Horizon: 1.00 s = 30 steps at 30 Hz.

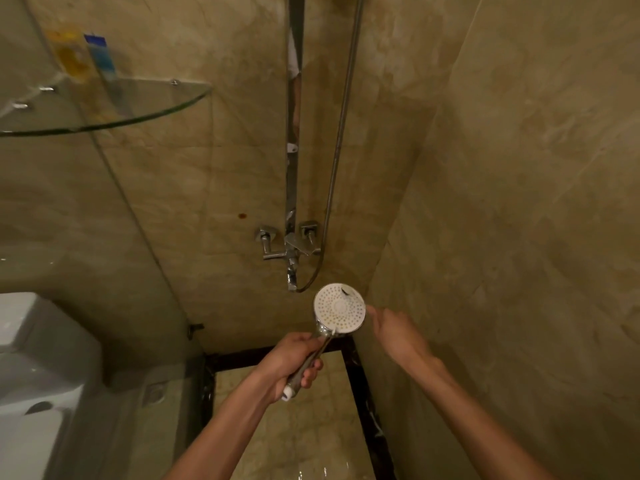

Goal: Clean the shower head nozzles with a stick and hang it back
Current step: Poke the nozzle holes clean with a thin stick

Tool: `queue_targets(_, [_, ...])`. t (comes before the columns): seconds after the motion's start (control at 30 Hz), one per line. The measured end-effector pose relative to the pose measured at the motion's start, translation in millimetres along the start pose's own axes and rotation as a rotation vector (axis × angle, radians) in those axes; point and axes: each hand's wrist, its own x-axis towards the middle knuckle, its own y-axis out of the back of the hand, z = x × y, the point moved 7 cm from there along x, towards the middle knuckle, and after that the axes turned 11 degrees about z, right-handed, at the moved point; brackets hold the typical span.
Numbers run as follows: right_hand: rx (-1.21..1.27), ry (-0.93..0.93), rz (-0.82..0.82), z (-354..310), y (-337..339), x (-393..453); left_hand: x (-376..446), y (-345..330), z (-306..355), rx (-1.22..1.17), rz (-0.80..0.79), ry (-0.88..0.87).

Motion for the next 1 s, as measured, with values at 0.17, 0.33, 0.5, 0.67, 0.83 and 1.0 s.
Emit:
queue_targets(0.17, [0.071,0.029,-0.051,-18.5,-20.5,-23.6,0.5,7.0,-2.7,-0.013,0.029,0.015])
queue_targets(0.33, [0.084,0.042,-0.074,-21.4,-24.1,-42.4,1.5,11.8,-8.7,-0.036,0.036,0.035])
queue_targets(0.5, [0.088,-0.013,-0.069,2.0,-9.6,-24.0,-3.0,12.6,-4.5,-0.054,0.031,0.033])
queue_targets(0.67, [0.074,-0.077,-0.005,19.0,-0.3,-1.0,-9.0,18.1,3.3,-0.043,0.029,0.010])
queue_targets(0.83, [0.169,-0.101,0.116,4.5,17.6,14.8,-13.7,30.3,14.9,-0.084,0.064,-0.042])
queue_targets(1.0, [0.304,0.001,0.224,-35.5,60.0,46.5,-20.5,54.3,36.0,-0.133,0.143,-0.100])
